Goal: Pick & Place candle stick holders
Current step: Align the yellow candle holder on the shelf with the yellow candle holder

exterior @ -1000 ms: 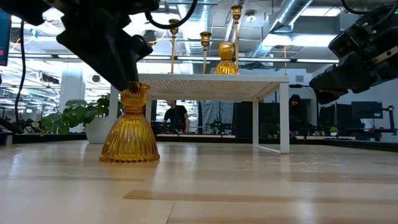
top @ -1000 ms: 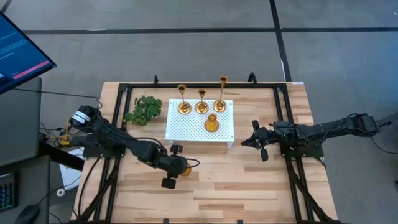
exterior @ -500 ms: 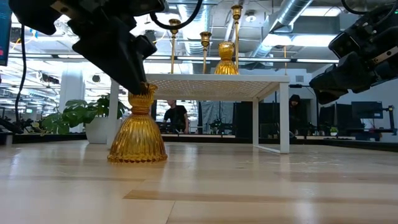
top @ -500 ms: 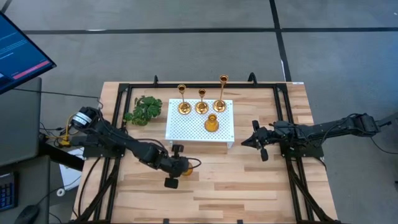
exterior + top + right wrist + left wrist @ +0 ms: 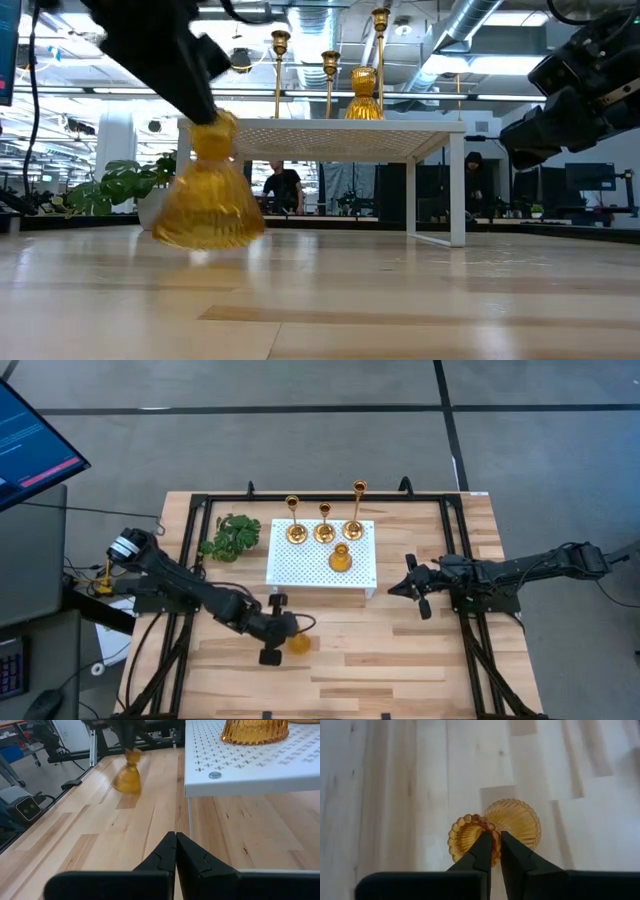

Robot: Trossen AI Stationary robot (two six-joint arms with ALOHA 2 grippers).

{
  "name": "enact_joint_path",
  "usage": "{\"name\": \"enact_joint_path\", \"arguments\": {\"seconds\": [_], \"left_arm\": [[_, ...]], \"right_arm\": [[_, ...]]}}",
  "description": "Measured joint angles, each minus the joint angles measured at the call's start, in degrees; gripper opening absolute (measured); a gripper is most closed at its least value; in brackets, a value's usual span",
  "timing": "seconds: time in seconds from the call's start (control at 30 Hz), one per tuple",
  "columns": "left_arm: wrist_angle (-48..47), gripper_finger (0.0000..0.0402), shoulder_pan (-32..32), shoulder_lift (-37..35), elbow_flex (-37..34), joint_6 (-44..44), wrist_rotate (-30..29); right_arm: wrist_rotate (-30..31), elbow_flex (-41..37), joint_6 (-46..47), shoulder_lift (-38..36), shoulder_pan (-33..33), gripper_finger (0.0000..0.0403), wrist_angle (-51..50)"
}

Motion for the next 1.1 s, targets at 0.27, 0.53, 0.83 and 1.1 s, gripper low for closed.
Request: {"name": "enact_joint_path", "arguments": {"seconds": [0.27,0.53,0.83,1.1], "left_arm": [[-0.7,0.0018,-2.2,-2.8,5.3,2.7,-3.7],[-12.2,0.0018,-2.0,-2.6,17.1,10.3,-11.7],[-17.7,0.0018,3.4,-2.6,26.5,19.1,-14.6],[-26.0,0.0018,13.5,-2.6,29.2,21.1,-16.5]], "right_arm": [[0.0,0.0,0.0,0.0,0.0,0.0000,-1.1],[0.0,0.0,0.1,0.0,0.0,0.0000,-1.2],[0.0,0.0,0.0,0.0,0.0,0.0000,-1.4],[0.0,0.0,0.1,0.0,0.0,0.0000,-2.8]]}}
